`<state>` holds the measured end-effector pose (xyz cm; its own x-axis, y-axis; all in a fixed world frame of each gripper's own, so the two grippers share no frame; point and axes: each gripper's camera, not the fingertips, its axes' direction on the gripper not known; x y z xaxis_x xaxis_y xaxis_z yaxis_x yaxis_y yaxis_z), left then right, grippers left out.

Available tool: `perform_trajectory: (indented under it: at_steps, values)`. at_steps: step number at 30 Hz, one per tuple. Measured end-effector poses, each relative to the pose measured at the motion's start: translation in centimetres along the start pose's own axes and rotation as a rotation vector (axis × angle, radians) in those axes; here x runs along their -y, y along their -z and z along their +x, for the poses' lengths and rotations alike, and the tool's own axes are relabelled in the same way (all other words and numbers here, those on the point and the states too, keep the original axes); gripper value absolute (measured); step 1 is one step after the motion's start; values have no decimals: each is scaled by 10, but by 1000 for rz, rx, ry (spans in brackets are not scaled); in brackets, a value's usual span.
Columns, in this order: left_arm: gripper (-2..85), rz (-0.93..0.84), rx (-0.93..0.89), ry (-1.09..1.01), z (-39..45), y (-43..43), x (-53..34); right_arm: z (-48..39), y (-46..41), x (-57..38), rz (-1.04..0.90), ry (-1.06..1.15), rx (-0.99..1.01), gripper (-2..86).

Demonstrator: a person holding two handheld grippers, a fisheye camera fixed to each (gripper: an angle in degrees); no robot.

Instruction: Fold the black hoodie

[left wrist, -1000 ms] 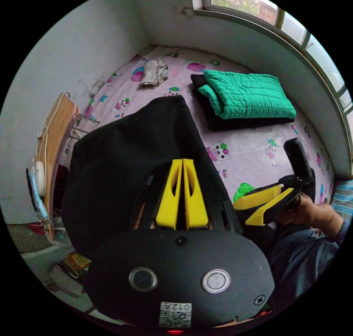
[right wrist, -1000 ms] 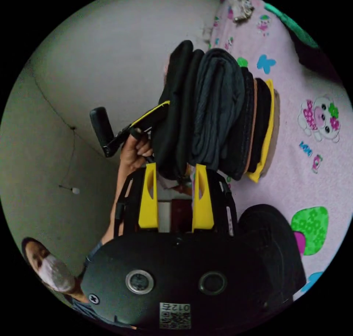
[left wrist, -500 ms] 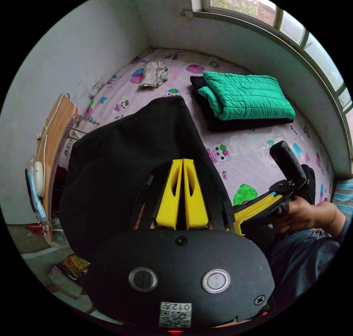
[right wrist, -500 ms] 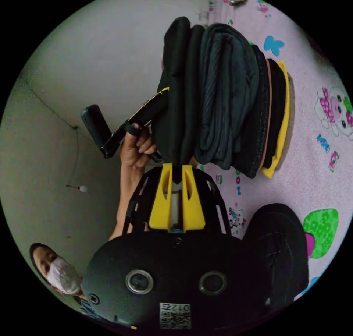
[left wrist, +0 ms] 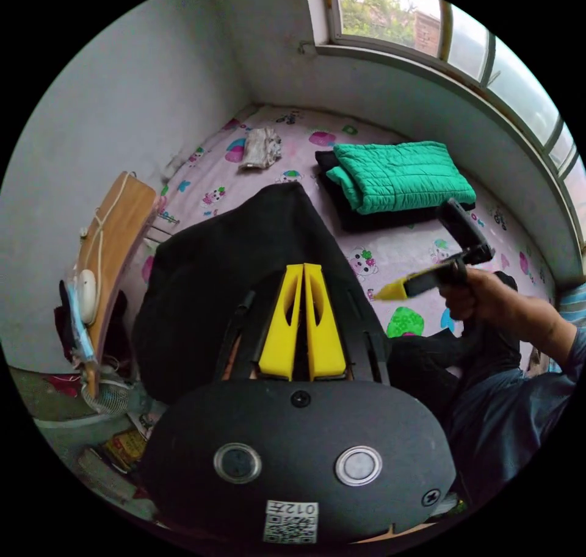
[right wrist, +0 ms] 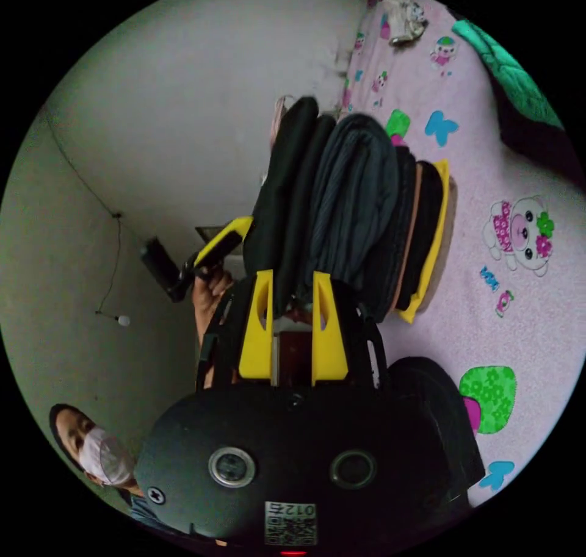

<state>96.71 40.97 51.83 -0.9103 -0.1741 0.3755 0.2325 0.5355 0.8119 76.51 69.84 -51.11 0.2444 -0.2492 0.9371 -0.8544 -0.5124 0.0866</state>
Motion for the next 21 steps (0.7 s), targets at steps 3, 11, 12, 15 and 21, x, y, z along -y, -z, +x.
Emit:
perform_trajectory:
  at_steps: [3,11,12,15,21]
  values:
    - [-2,16,54,46,-23,19,-33,-1,15,35,69,-41,9,108]
    - [-2,-6,55,201,-89,18,-115,-21,5,115,65,-77,-38,108]
    - [-2,9,37,216,-92,15,-124,-21,3,119,60,-78,-47,98]
    - [-2,25,36,243,-95,9,-141,-21,-6,133,34,-47,-35,41]
    - [-2,38,2,272,-102,9,-167,-32,-9,145,15,50,-160,16]
